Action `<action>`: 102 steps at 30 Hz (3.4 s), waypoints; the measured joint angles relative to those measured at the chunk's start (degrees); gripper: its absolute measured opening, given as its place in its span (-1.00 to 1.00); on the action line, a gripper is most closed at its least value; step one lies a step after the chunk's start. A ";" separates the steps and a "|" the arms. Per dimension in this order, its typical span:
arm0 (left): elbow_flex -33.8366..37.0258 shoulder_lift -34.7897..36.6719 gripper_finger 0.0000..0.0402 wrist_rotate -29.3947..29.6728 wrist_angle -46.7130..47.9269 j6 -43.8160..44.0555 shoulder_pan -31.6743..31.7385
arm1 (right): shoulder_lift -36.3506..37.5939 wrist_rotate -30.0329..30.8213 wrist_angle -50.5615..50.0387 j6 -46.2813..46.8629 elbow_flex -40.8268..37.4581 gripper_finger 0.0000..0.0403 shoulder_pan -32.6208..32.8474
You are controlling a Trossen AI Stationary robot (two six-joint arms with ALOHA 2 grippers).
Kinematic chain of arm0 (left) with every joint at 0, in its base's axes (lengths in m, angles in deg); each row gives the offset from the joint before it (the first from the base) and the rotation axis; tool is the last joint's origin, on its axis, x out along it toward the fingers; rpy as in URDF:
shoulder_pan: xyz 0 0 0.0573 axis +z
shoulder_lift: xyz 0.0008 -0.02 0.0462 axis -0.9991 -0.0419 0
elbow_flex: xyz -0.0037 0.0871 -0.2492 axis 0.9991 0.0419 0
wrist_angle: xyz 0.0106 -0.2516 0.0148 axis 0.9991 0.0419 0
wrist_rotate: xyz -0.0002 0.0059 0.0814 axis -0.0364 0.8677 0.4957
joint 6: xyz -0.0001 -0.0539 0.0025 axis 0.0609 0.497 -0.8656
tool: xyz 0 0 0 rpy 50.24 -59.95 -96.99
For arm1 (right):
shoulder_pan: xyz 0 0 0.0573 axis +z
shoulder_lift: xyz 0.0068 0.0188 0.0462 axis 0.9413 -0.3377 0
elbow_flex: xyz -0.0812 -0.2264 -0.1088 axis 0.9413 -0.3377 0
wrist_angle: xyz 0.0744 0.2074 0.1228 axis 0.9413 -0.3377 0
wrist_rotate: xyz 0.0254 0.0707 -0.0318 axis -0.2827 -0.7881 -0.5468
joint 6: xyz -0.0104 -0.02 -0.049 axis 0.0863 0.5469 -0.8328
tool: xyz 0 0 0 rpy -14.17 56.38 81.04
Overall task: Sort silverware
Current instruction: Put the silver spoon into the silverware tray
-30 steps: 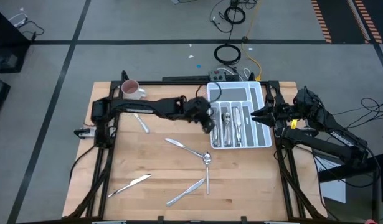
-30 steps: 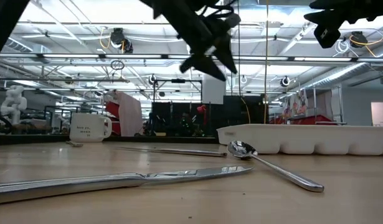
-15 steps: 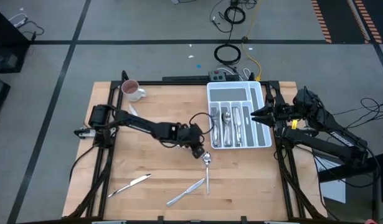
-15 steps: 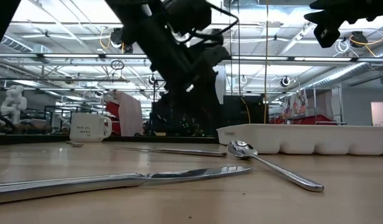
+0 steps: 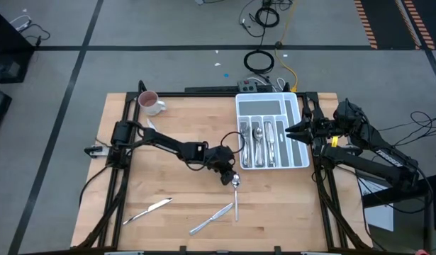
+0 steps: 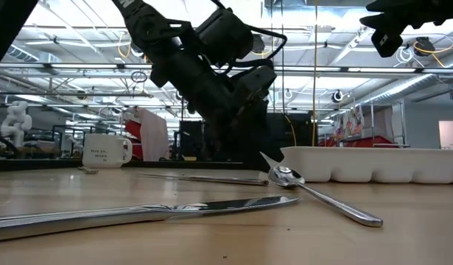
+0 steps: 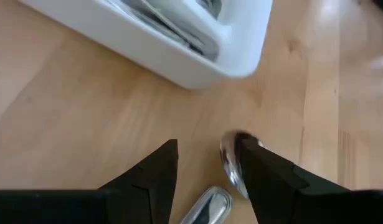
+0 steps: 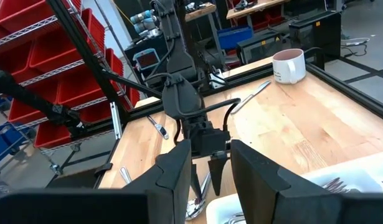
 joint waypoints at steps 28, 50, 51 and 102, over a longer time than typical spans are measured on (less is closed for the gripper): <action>-0.26 -5.01 -0.91 -9.45 -6.93 -1.52 0.40 | 0.00 0.44 -1.27 -0.42 0.00 -0.48 0.02; -11.68 -4.44 -0.98 -8.04 -12.50 1.71 1.28 | -0.02 0.35 -1.79 -0.64 0.00 -0.48 0.01; -12.80 -4.46 -0.98 -8.02 -12.53 1.40 1.51 | 0.00 0.35 -1.79 -0.66 0.00 -0.48 0.01; -30.53 -15.21 -0.99 -11.93 1.96 -5.79 21.23 | 0.00 1.95 -6.84 -2.06 0.00 -0.48 -0.04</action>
